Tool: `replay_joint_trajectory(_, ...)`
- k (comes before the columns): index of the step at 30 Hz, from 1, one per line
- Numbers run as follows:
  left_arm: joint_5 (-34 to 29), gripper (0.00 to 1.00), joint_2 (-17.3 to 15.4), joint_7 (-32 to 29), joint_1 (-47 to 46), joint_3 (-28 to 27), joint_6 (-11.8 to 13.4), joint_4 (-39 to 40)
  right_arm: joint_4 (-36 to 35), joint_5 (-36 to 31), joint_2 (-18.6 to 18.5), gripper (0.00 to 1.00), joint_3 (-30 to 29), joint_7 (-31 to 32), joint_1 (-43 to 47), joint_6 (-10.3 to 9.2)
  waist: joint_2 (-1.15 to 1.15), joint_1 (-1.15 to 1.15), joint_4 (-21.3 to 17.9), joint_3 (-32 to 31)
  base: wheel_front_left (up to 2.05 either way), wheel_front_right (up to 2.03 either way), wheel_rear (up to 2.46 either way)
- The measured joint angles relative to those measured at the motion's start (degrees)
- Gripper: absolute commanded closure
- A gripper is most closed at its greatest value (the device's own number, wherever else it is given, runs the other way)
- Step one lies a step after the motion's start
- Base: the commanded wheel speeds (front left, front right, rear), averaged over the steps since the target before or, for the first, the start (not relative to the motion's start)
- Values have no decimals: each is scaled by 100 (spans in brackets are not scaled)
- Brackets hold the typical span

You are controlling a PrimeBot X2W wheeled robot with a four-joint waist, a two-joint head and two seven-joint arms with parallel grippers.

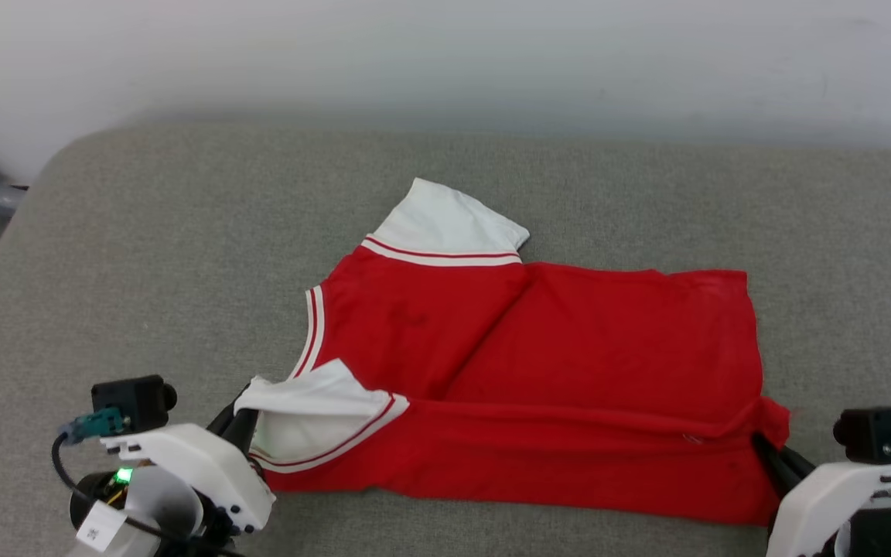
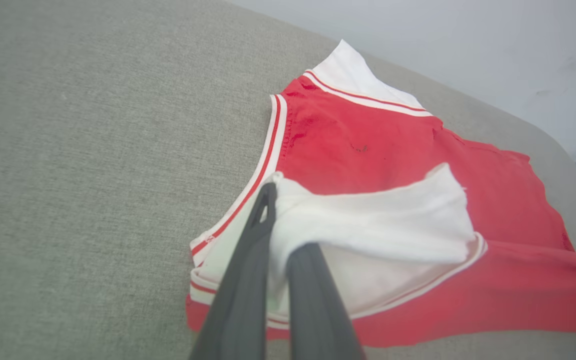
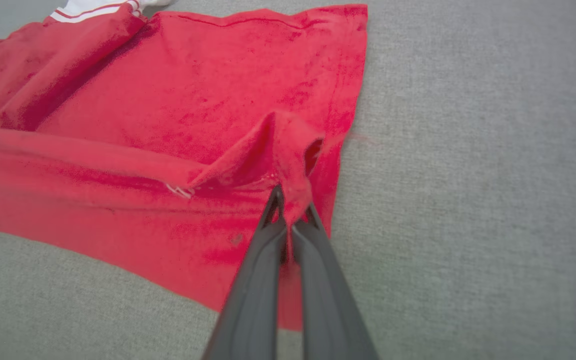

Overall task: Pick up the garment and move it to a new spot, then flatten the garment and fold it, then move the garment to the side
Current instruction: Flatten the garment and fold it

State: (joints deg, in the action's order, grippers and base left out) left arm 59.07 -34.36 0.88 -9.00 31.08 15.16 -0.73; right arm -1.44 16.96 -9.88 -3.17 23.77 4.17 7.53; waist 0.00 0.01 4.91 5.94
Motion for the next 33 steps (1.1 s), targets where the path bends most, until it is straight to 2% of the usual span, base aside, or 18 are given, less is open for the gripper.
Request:
replay_joint_trajectory(6,58,100,391,-269,-709,221,-480,-1078,626,-78,-94,100,302,-3,-570,-1,0,1,-31,532,0,0,0)
replay_joint_trajectory(11,181,100,631,-506,-979,393,-850,-1783,1081,-99,-137,100,439,-180,-808,0,0,0,-80,735,0,0,0)
replay_joint_trajectory(13,222,100,673,-566,-1045,431,-973,-1973,1221,-123,-165,88,492,-281,-854,1,0,0,-89,726,0,0,0)
replay_joint_trajectory(14,232,85,691,-575,-1072,438,-1033,-2054,1265,-91,-163,40,511,-380,-870,1,0,0,-92,703,0,0,0)
replay_joint_trajectory(15,238,56,716,-539,-1091,435,-1076,-2111,1292,-81,-163,0,524,-479,-881,1,0,0,-93,679,0,0,0)
replay_joint_trajectory(16,246,12,743,-517,-1100,434,-1117,-2168,1306,-74,-164,0,548,-632,-881,0,0,0,-94,646,0,0,0)
replay_joint_trajectory(17,247,0,756,-469,-1100,431,-1124,-2201,1305,-67,-159,0,548,-829,-879,0,0,0,-92,607,0,0,0)
replay_joint_trajectory(21,209,0,738,-234,-1098,360,-1099,-2256,1192,-34,-113,0,442,-1688,-856,-2,0,0,-77,408,0,0,0)
replay_joint_trajectory(24,205,0,610,-196,-1018,309,-973,-2145,1081,-91,-57,0,332,-2108,-738,-2,0,-1,-61,214,0,0,0)
replay_joint_trajectory(29,169,0,174,-416,-906,204,-725,-1641,822,-164,75,0,183,-2230,-557,-2,0,-2,-53,-70,0,0,0)
replay_joint_trajectory(33,274,0,-304,-975,-883,164,-578,-1161,561,-267,174,0,60,-2157,-442,-2,0,-2,-88,-191,0,0,0)
